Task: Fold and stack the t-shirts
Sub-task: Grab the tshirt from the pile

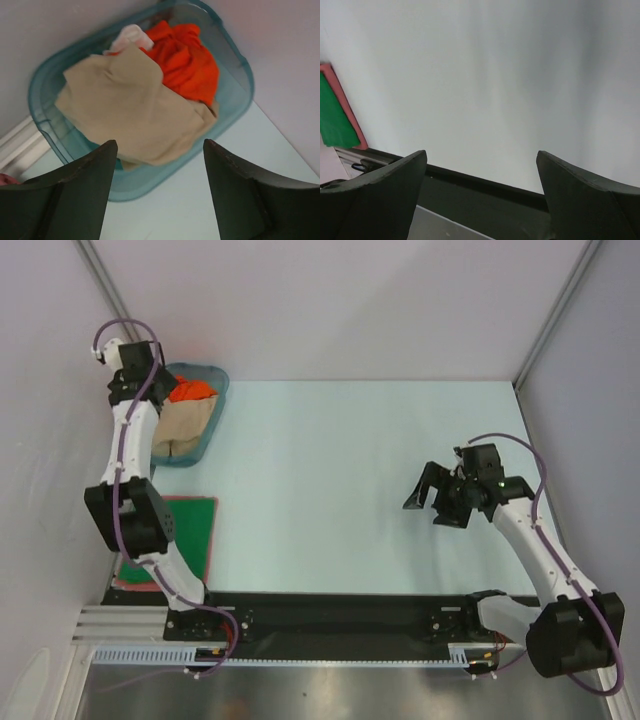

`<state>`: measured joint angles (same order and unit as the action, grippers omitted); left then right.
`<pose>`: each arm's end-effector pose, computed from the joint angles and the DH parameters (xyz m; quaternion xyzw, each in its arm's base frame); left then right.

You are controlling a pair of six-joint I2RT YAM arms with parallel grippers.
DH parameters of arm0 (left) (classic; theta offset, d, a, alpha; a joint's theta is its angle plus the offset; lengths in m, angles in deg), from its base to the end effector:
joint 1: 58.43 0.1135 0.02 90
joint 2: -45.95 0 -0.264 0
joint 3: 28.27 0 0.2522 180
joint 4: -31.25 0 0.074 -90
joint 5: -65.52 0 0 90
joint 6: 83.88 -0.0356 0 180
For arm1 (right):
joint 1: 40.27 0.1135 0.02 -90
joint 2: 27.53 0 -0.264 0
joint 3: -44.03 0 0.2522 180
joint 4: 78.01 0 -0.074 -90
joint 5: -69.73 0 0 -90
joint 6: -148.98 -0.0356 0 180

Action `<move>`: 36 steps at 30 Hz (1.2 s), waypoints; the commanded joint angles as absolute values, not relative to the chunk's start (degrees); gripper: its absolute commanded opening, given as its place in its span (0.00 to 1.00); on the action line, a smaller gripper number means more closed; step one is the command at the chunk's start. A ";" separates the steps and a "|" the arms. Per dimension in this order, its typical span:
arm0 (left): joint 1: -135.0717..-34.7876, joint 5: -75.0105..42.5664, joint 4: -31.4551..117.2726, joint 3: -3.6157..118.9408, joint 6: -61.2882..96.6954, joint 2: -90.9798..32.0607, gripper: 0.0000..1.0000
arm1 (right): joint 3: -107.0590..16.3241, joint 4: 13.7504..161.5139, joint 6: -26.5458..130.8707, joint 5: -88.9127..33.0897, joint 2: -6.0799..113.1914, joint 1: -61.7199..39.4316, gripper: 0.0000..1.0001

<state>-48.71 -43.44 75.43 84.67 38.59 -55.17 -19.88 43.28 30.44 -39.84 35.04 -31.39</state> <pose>0.4009 0.0804 0.3666 -0.3851 0.7777 0.0477 0.4946 0.2042 0.0440 0.2631 0.1144 0.9400 0.2433 0.2099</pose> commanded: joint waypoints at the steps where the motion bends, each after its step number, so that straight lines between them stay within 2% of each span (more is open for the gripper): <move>1: -45.34 -47.60 81.04 93.30 33.38 -60.47 0.71 | -24.48 40.86 34.45 -41.80 38.04 -31.48 1.00; 7: -44.81 -59.10 80.08 100.62 24.15 -70.23 0.65 | -29.14 38.57 37.26 -40.84 43.92 -27.80 1.00; 10: -44.81 -59.91 78.85 106.32 18.09 -75.75 0.53 | -31.68 37.52 38.76 -40.84 47.86 -24.03 1.00; 11: -44.81 -58.69 78.42 106.95 13.73 -76.74 0.42 | -32.13 37.17 39.46 -40.92 48.49 -22.97 1.00; 12: -44.89 -57.19 77.19 107.31 11.59 -77.71 0.37 | -32.48 37.16 39.90 -41.01 49.28 -21.65 1.00; 13: -44.81 -58.22 76.92 107.66 10.70 -79.37 0.37 | -32.92 37.16 40.25 -41.10 49.99 -20.77 1.00; 16: -44.54 -56.76 75.52 106.96 9.38 -80.79 0.45 | -33.10 37.16 41.13 -41.54 52.54 -19.00 1.00; 20: -43.93 -56.92 71.83 103.18 8.85 -82.02 0.43 | -34.15 37.25 41.05 -42.06 55.88 -19.09 1.00; 22: -43.67 -54.12 69.89 102.74 8.94 -82.46 0.44 | -34.42 37.78 40.52 -43.38 56.67 -19.53 1.00; 23: -43.49 -49.40 69.36 102.39 8.33 -82.55 0.47 | -34.07 38.04 40.17 -44.34 56.59 -19.70 1.00; 26: -43.40 -46.29 66.91 100.28 8.85 -81.94 0.53 | -31.27 41.63 37.36 -47.23 56.06 -22.07 1.00; 32: -42.43 -41.89 64.88 100.80 9.82 -84.30 0.56 | -24.93 45.16 33.67 -51.38 52.90 -28.66 1.00; 34: -42.26 -40.13 63.82 102.38 9.38 -86.14 0.55 | -24.14 45.16 33.58 -51.30 52.63 -29.46 1.00; 36: -42.26 -38.55 64.00 104.22 8.94 -87.64 0.48 | -23.61 45.16 33.58 -51.30 52.89 -29.81 1.00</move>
